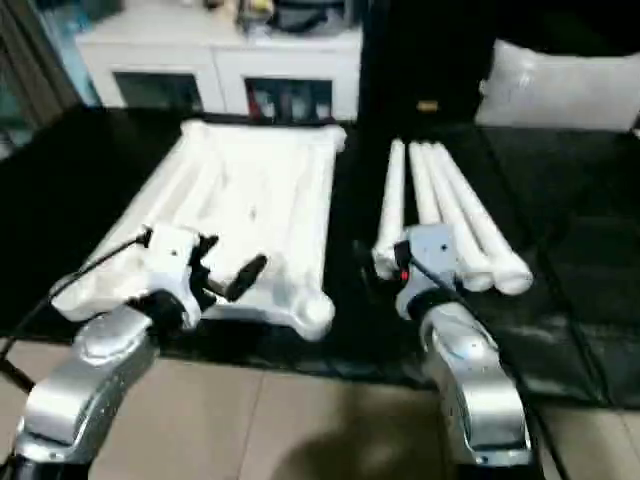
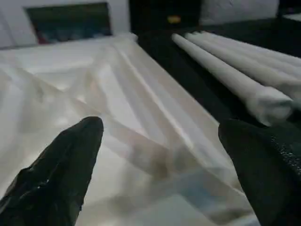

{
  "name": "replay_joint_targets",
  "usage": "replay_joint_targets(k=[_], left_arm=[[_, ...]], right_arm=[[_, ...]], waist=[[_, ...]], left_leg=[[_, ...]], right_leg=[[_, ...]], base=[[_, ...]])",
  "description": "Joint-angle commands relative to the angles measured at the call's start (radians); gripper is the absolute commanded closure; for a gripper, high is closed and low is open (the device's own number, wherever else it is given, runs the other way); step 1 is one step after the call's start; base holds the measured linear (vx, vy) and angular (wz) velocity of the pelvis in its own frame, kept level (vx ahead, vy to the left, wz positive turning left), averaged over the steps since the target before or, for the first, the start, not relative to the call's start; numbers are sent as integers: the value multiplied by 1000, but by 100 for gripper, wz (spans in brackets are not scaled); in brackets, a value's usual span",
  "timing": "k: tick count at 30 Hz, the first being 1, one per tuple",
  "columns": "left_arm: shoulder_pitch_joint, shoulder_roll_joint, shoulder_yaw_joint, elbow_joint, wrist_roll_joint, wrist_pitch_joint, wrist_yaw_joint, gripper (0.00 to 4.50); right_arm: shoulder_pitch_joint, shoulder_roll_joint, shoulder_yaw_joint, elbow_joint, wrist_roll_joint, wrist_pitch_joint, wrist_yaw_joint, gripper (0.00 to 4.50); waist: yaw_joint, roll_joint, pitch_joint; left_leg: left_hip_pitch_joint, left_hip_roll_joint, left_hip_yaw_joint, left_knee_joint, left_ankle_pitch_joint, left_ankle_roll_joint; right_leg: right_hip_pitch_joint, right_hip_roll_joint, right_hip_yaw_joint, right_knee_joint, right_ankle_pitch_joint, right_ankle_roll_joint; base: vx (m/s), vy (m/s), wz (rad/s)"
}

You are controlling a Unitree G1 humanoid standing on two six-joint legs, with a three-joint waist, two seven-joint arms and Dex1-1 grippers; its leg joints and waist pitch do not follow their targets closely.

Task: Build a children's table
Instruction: Move to table

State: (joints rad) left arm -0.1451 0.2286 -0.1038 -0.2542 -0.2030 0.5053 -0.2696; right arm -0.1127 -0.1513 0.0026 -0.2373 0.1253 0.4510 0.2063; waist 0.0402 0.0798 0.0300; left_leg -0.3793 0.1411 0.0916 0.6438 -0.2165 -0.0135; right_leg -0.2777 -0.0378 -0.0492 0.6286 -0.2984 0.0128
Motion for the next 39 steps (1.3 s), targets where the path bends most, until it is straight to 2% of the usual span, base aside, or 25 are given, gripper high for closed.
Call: replay_joint_targets(k=[1,3,4,6,7,8,9,10,11,12,13,14,15,16,17,18,19,20,21,23,24,26,32,36,39], left_arm=[[2,12,19,22,-2,-4,0,3],[5,15,20,25,-1,-7,-9,3],[5,15,20,27,-1,-8,-11,3],[4,15,20,30,-1,-8,-15,3],[3,15,20,32,-1,-7,-16,3],[2,15,19,34,0,-9,-18,3],[1,14,18,38,1,-12,-21,3],[-1,13,17,42,3,-14,-22,3],[-1,13,16,43,4,-14,-23,3],[-1,11,15,43,3,-16,-24,3],[1,10,14,42,2,-18,-25,3],[1,10,13,42,2,-20,-26,3],[1,10,12,42,2,-21,-27,3],[-1,11,11,44,3,-23,-29,3],[-1,11,11,45,3,-23,-30,3],[-4,13,10,48,4,-28,-35,3],[-7,16,10,50,-5,-39,-58,3],[-7,16,10,50,-5,-39,-58,3],[-10,23,8,51,-17,-41,-83,3],[-16,48,-8,52,-21,-50,-131,3],[-23,82,-28,53,-25,-54,-190,3],[-31,113,-47,58,-20,-57,-233,3],[-75,254,-109,81,-44,-48,-471,38],[-72,306,-121,74,-53,-79,-551,43],[-62,382,-159,60,-56,-93,-669,77]], right_arm=[[-6,5,18,-28,18,15,10,0],[-8,1,21,-35,16,17,14,0],[-10,-1,22,-35,12,17,15,0],[-14,-5,23,-31,6,18,16,0],[-16,-7,23,-27,4,19,16,0],[-19,-11,28,-24,-1,26,17,0],[-20,-16,34,-24,-2,28,24,0],[-20,-19,42,-25,-5,29,30,0],[-20,-20,44,-26,-6,29,32,0],[-21,-21,44,-28,-5,28,35,0],[-22,-21,42,-31,0,32,35,0],[-25,-28,44,-32,-1,29,40,0],[-27,-34,45,-32,-3,27,43,0],[-30,-37,43,-32,-1,27,45,0],[-30,-38,43,-32,-1,27,45,0],[-34,-42,39,-32,3,28,50,0],[-38,-51,35,-35,9,27,60,0],[-38,-51,35,-35,9,27,60,0],[-40,-59,31,-40,21,26,75,0],[-43,-78,31,-46,28,29,99,0],[-45,-103,37,-50,29,31,131,0],[-47,-122,41,-51,30,31,154,0],[-54,-221,101,-50,56,20,320,0],[-53,-273,119,-68,72,33,396,0],[-54,-335,147,-75,70,39,463,0]], waist=[[-27,6,-38],[-60,19,-51],[-68,7,-48],[-69,-30,-44],[-49,-69,-46],[-19,-97,-40],[9,-86,-46],[30,-74,-36],[32,-69,-28],[23,-11,-44],[-1,-9,-27],[-29,-32,-54],[-34,2,-49],[-48,-21,-44],[-55,-29,-44],[-43,-69,-39],[-14,-107,-59],[16,-93,-62],[16,-95,-67],[9,-55,-64],[14,-39,-78],[17,-38,-81],[24,-37,-33],[19,-39,-18],[19,-39,-26]], left_leg=[[75,95,-57,-127,-265,92],[148,120,-120,-143,-342,186],[163,132,-139,-136,-236,321],[150,128,-125,-117,-93,437],[50,30,-32,-66,-110,357],[-8,-50,50,25,-147,176],[-59,-29,23,61,-108,103],[-74,-12,3,68,-81,-14],[-69,-4,-5,39,-64,-59],[36,38,-2,-89,-50,-139],[81,99,-36,-118,-76,-124],[163,172,-122,-153,-223,14],[161,157,-126,-150,-222,101],[170,157,-106,-133,-173,264],[154,140,-94,-126,-141,311],[100,57,-9,-86,-159,303],[-17,-44,42,12,-109,241],[-69,-1,2,49,11,168],[-84,0,-6,33,79,127],[-30,16,-8,-59,263,45],[8,44,-22,-37,367,63],[28,57,-38,-26,558,67],[31,65,-10,-107,-217,-89],[44,67,12,-120,-321,-65],[33,70,16,-125,-236,-39]], right_leg=[[-24,-28,7,-63,-242,-178],[-70,-27,-6,8,-93,-140],[-99,-35,-3,41,-45,-64],[-124,-73,30,37,13,1],[-33,-116,82,-67,127,-43],[52,-116,204,-111,73,-166],[103,-154,238,-110,16,-207],[95,-123,250,-110,17,-244],[83,-82,231,-102,28,-246],[15,23,146,-77,-2,-104],[-46,46,110,-11,-41,-51],[-101,-18,52,68,-87,-25],[-112,-27,37,74,-66,-16],[-141,-59,32,66,16,-17],[-131,-68,31,50,54,-26],[-86,-90,59,-45,130,-76],[61,-138,152,-91,174,-178],[90,-207,180,-88,304,-230],[93,-175,156,-52,472,-224],[22,-56,51,8,739,-126],[-13,-46,54,22,762,-87],[-35,-47,57,28,751,-71],[-32,-85,74,-50,58,-177],[-45,-102,88,-87,-247,-186],[-45,-97,84,-80,-157,-186]], base=[[119,66,2],[113,59,3],[109,25,5],[99,2,8],[91,-52,4],[91,-52,4],[115,-46,-39],[105,-15,-72],[105,-15,-72],[103,31,-73],[122,17,-59],[122,17,-59],[106,-23,-19],[80,-29,2],[80,-29,2],[85,-57,10],[97,-55,10],[97,-55,10],[94,-45,-6],[0,0,0],[0,0,0],[0,0,0],[-41,4,-1],[-78,-10,4],[0,0,0]])
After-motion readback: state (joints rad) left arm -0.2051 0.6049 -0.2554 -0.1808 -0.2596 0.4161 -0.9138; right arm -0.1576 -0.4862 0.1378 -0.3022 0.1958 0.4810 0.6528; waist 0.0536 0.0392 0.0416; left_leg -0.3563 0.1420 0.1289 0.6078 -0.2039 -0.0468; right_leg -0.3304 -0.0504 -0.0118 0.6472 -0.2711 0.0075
